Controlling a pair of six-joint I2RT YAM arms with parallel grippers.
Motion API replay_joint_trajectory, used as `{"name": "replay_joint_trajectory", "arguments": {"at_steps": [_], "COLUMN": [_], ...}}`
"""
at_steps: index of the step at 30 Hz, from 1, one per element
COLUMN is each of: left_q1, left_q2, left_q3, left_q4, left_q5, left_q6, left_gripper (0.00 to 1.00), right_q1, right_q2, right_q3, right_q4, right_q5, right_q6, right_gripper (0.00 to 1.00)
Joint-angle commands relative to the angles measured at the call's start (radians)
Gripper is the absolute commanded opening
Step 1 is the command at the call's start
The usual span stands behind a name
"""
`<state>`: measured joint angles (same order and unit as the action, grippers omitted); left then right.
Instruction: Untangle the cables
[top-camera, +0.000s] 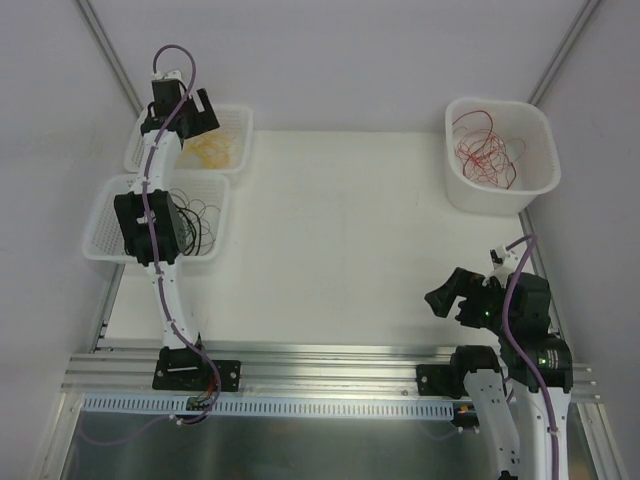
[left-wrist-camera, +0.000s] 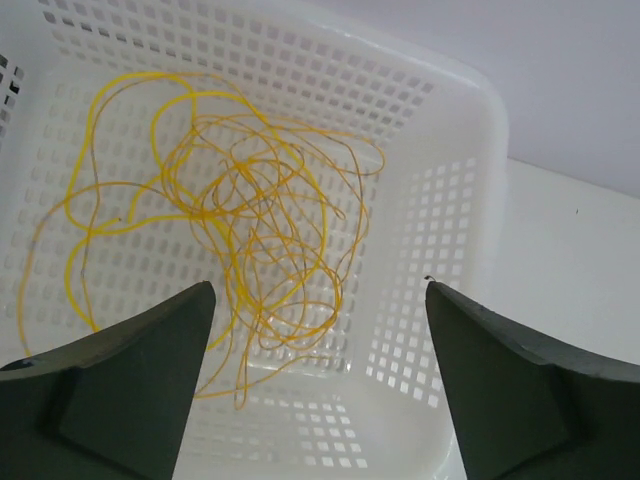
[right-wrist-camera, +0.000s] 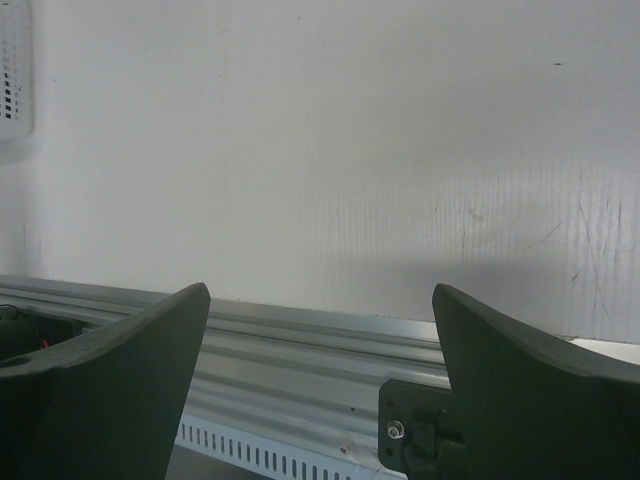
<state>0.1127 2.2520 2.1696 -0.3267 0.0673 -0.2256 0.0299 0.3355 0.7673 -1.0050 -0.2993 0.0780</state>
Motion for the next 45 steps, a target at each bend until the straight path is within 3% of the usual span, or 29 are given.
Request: {"name": "replay_joint_trajectory", "arguments": {"at_steps": [1,3,7,13,19,22,24,28,31,35,45], "left_q1": [0.004,0.004,0.004,0.004,0.002,-0.005,-0.016,-0.057,-0.16,-0.275,-0.377], "left_q2": [-0.166,-0.239,-0.394,-0.759,-1.333,-1.544,-1.606,-1.778,-1.832,-1.956,-2.178], "left_q3": [-0.057,-0.112,-0.238,-0.47,-0.865,-0.939,-0.921,-0.904,-0.921,-1.036,-1.14], "left_q4": [0.031,0.034,0.034,0.031,0.023,-0.065,-0.246,-0.435,-0.564,-0.618,-0.634], "left_q5": [0.069,0.084,0.126,0.186,0.183,0.174,0.152,0.088,0.007,-0.157,-0.225], "left_q6": [-0.012,-0.027,-0.052,-0.109,-0.092,-0.025,0.056,0.12,0.147,0.126,0.037], "left_gripper": [0.91,0.99,0.99,0.99,0.99,0.99,0.99,0.99,0.99,0.99,0.99], "right_q1": [0.005,0.004,0.005,0.01,0.025,0.034,0.044,0.059,0.07,0.07,0.07], "right_q2": [0.026,0.027,0.008,0.011,-0.001,-0.01,-0.013,-0.01,-0.023,-0.107,-0.243], "right_q3": [0.066,0.087,0.116,0.22,0.293,0.302,0.313,0.332,0.337,0.317,0.314], "right_q4": [-0.01,-0.018,-0.032,-0.061,-0.083,-0.083,-0.083,-0.095,-0.109,-0.103,-0.107], "right_q5": [0.011,0.02,0.038,0.094,0.178,0.209,0.23,0.252,0.267,0.293,0.391], "right_q6": [-0.029,-0.038,-0.053,-0.106,-0.141,-0.155,-0.156,-0.162,-0.162,-0.149,-0.118], "right_gripper": [0.99,0.99,1.0,1.0,1.0,0.99,1.0,0.99,1.0,1.0,0.99]}}
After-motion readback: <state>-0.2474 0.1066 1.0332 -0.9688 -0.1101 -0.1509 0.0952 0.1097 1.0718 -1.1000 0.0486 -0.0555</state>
